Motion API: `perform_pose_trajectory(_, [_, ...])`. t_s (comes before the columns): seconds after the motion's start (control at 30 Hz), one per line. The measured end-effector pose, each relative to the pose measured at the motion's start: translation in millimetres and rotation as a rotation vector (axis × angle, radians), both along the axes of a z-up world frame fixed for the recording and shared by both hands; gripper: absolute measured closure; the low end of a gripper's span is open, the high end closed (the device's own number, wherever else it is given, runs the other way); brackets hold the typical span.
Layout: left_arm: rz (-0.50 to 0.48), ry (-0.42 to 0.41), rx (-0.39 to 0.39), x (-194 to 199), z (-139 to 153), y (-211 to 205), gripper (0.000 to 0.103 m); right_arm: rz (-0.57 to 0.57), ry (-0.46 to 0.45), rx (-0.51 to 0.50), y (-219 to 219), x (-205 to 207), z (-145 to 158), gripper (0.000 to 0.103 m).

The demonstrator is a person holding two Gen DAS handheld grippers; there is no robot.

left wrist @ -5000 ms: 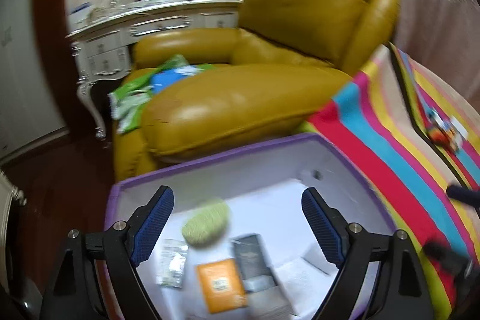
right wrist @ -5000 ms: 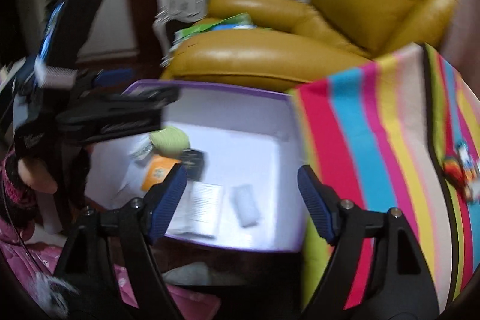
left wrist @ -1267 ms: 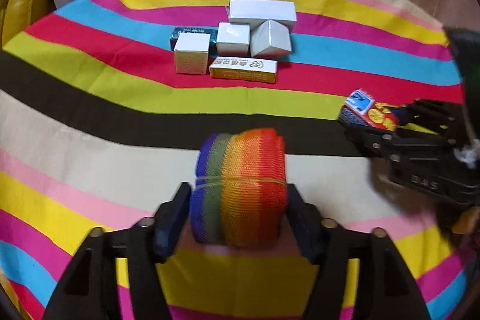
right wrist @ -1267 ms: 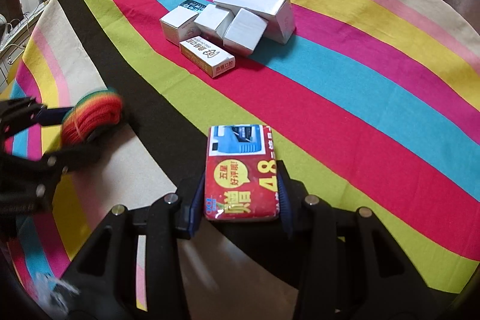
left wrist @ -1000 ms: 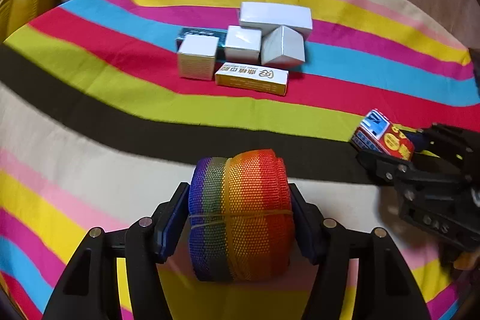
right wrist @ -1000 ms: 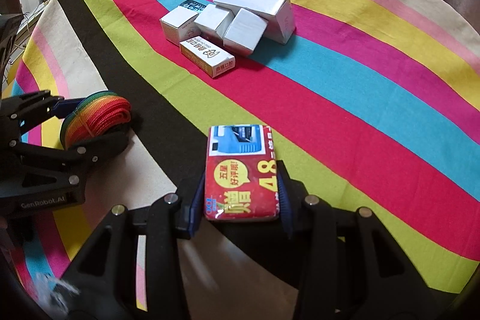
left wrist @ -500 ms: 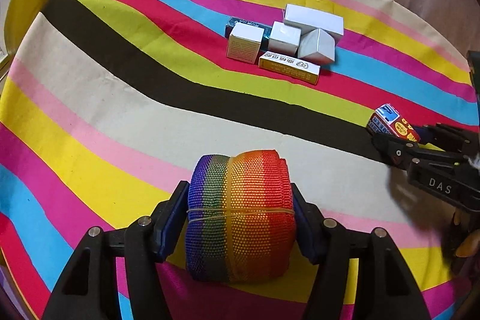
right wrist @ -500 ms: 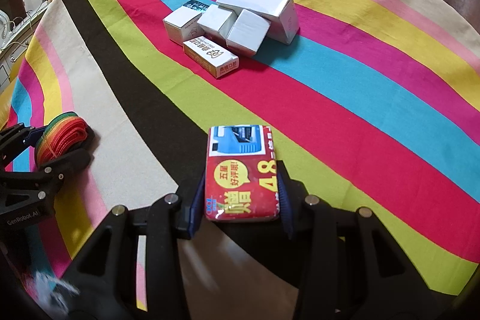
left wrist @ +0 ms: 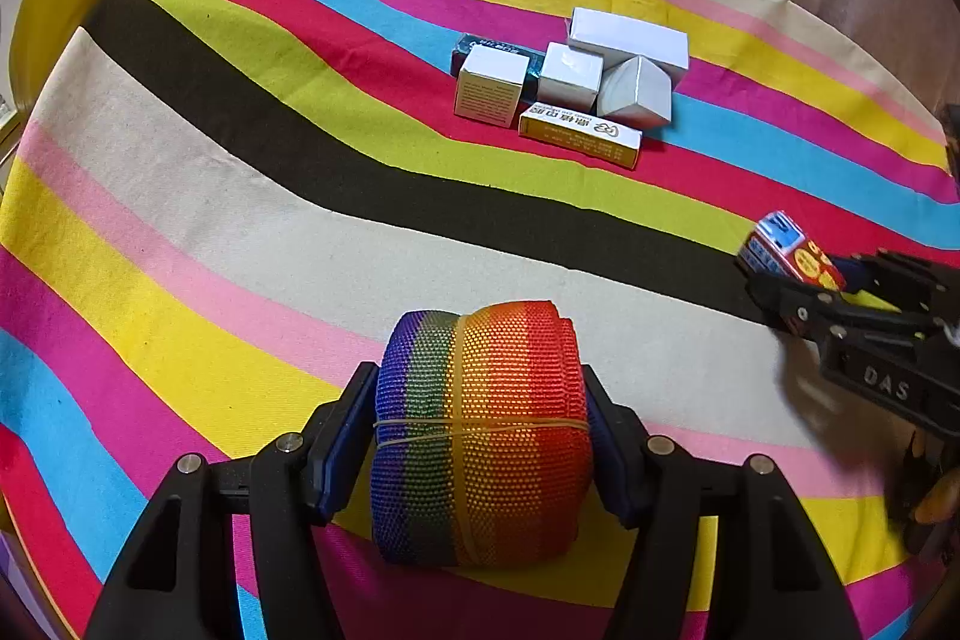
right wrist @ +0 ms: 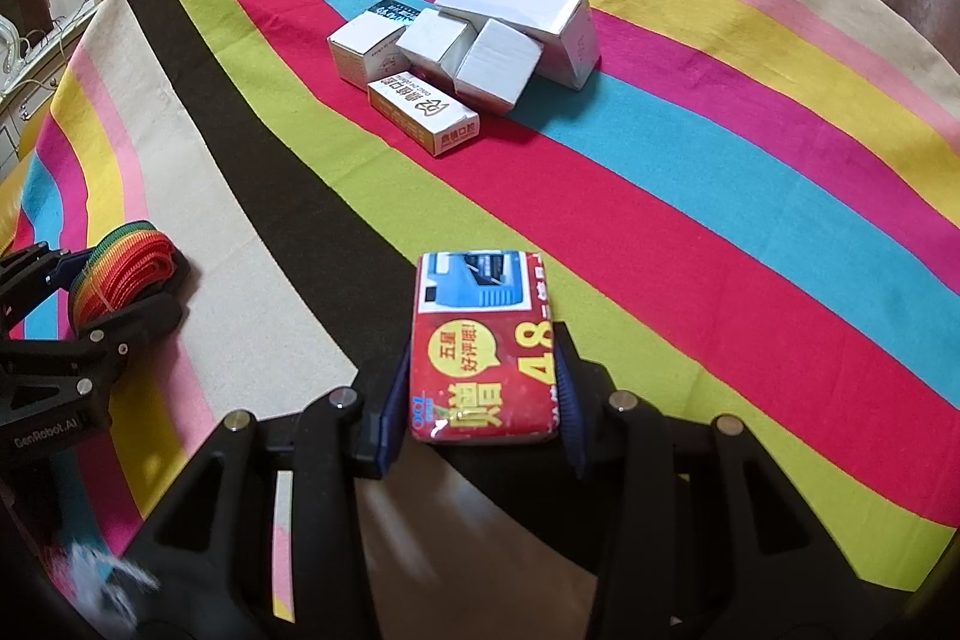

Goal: Organize objects
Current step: 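Carry the strap roll and tissue pack in both tools over the storage box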

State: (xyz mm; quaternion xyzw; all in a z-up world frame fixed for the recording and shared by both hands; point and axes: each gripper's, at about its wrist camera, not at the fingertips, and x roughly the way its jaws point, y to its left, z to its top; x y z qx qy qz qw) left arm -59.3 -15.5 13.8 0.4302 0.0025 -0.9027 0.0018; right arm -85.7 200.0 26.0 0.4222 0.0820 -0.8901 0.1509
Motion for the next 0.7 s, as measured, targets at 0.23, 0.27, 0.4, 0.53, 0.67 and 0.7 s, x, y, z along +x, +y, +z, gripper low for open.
perform_pose_trajectory(0.23, [0.001, 0.0, 0.004, -0.3, -0.5, 1.1, 0.04, -0.112, -0.033, -0.095, 13.3, 50.4, 2.9, 0.058])
perform_pose_trajectory(0.27, [0.001, 0.001, 0.003, -0.7, -0.6, 0.7, 0.04, -0.123, -0.034, -0.106, 15.4, 57.5, 2.8, 0.058])
perform_pose_trajectory(0.4, [0.002, 0.0, -0.005, -0.7, -0.3, 0.4, 0.039, -0.142, -0.036, -0.122, 23.3, 88.6, 2.3, 0.058])
perform_pose_trajectory(0.53, [0.014, -0.01, 0.001, 9.9, 2.2, 2.3, 0.04, -0.118, -0.033, -0.091, 23.7, 115.8, 5.8, 0.058])
perform_pose_trajectory(0.67, [0.026, 0.009, 0.083, 44.1, 9.9, -0.1, 0.041, -0.093, -0.013, -0.071, 24.6, 141.0, 14.9, 0.058])
perform_pose_trajectory(0.7, [0.023, 0.021, 0.088, 54.2, 12.2, 0.3, 0.041, -0.093, -0.01, -0.072, 26.6, 145.1, 17.1, 0.058])
